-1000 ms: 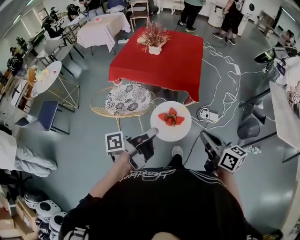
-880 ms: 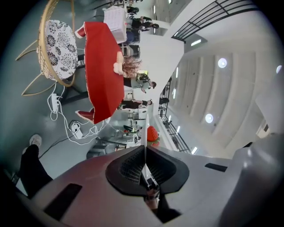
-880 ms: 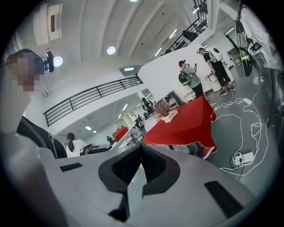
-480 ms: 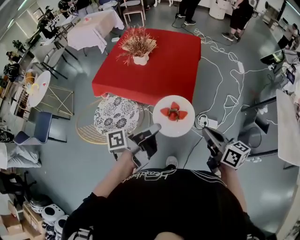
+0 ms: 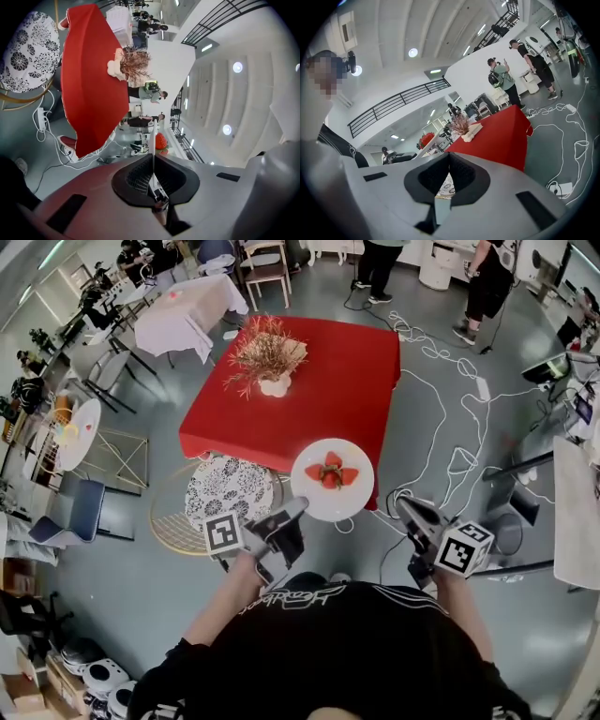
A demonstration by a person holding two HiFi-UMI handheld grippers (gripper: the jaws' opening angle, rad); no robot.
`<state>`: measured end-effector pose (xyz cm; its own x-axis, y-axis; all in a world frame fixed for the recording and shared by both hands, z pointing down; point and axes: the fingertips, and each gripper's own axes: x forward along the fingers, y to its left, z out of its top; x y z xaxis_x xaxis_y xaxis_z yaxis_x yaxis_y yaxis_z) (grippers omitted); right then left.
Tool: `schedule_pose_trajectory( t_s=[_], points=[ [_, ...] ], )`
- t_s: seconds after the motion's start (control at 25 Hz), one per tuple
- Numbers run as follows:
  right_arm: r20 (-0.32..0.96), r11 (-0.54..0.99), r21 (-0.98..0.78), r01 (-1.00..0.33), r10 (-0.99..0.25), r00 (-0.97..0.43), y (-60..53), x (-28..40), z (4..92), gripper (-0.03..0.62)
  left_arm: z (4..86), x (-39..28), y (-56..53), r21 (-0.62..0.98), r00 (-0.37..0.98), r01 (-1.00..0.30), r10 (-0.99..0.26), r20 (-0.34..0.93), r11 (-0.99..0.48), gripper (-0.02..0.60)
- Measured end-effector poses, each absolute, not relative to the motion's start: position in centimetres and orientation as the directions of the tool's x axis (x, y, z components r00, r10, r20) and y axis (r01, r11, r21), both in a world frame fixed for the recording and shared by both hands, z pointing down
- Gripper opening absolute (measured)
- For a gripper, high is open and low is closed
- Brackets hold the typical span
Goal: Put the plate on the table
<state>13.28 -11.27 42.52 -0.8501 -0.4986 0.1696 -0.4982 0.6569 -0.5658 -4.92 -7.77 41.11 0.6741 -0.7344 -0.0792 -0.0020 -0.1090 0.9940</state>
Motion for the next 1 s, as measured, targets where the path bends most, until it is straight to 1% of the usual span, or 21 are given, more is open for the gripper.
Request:
schedule_pose_trajectory(
  t_s=[0.4,0.72,0.88,1.0],
  points=[
    [0.182,0.639,-0.579,-0.506,-0.503,-0.845,-12.7,11.6,43.1,0.008,41.4,-6.2,-9.5,0.994,0.69,0.01,-0.719,-0.083,-0.106,0.017],
    [0.213,0.614,-0.576,-0.54,-0.526,-0.824,-16.9,10.3,42.4,0.008,41.7,-7.6,-15.2,0.996,0.712,0.016,-0.699,-0.072,-0.087,0.017],
    [0.191,0.58,-0.623,-0.525,-0.539,-0.821,-20.1,9.6,42.4,0.008,42.2,-8.2,-18.8,0.998,0.734,-0.002,-0.677,-0.043,-0.066,0.017],
    [0.183,0.517,-0.69,-0.507,-0.553,-0.813,-22.9,9.1,43.5,0.008,42.8,-9.1,-22.1,0.997,0.734,-0.033,-0.678,-0.027,-0.075,0.017]
  ],
)
